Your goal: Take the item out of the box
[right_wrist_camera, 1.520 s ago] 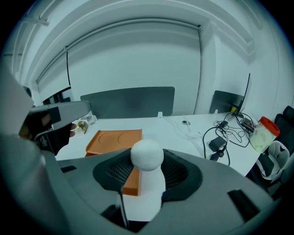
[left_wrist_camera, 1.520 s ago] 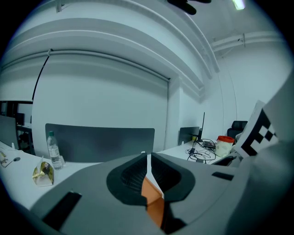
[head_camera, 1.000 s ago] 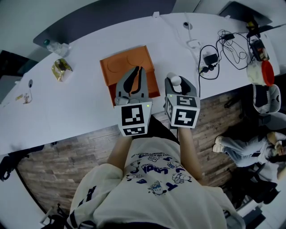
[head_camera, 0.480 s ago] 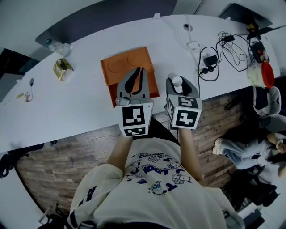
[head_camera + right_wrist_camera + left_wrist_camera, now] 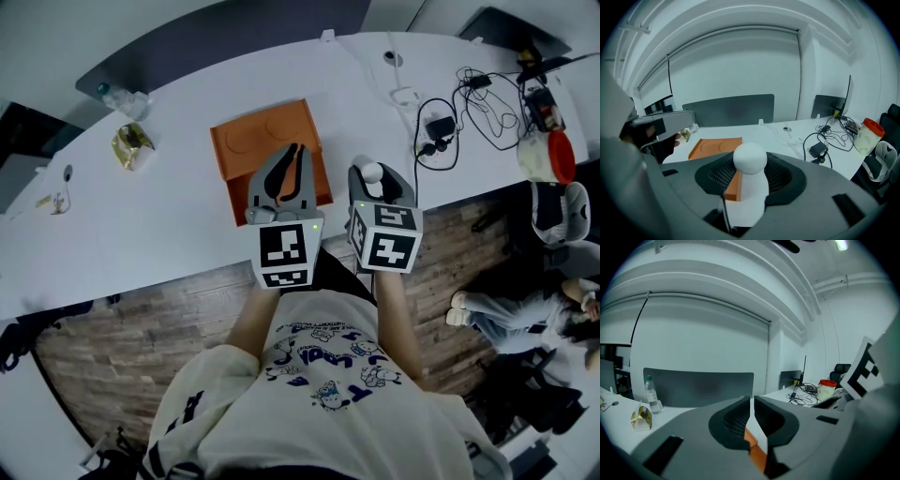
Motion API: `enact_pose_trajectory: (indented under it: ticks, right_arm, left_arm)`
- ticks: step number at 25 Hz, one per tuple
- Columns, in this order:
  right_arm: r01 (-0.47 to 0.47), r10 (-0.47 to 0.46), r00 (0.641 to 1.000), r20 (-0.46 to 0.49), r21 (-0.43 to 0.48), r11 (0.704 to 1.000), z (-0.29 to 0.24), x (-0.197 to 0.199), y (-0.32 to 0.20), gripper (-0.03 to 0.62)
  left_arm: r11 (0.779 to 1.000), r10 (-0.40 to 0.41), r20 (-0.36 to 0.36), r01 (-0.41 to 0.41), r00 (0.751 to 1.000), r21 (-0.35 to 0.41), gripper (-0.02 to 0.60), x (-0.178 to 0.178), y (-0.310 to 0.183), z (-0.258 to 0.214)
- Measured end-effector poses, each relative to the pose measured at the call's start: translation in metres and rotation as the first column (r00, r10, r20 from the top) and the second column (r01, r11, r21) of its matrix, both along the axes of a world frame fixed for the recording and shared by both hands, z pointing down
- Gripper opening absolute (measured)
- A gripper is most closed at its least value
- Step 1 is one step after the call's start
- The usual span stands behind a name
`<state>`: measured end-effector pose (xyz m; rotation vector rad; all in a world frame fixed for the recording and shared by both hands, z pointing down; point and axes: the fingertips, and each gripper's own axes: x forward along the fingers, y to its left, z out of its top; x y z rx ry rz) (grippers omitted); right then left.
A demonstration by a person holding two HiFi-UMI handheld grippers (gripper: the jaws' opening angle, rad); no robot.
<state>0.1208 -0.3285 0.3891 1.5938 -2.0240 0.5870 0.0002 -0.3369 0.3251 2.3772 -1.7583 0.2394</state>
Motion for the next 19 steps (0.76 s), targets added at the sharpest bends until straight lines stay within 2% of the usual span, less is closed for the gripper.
enact_pose_trajectory:
  ticks: [19]
  right_arm:
    - [-0.016,0.016,1.0,-0.001,0.003,1.0,-0.002,0.0039,-0.0046,0.198]
  left_arm:
    - [1.0,0.0,-0.009,0.0,1.0,-0.001,0.038,0.0002,-0.0049,0.0001]
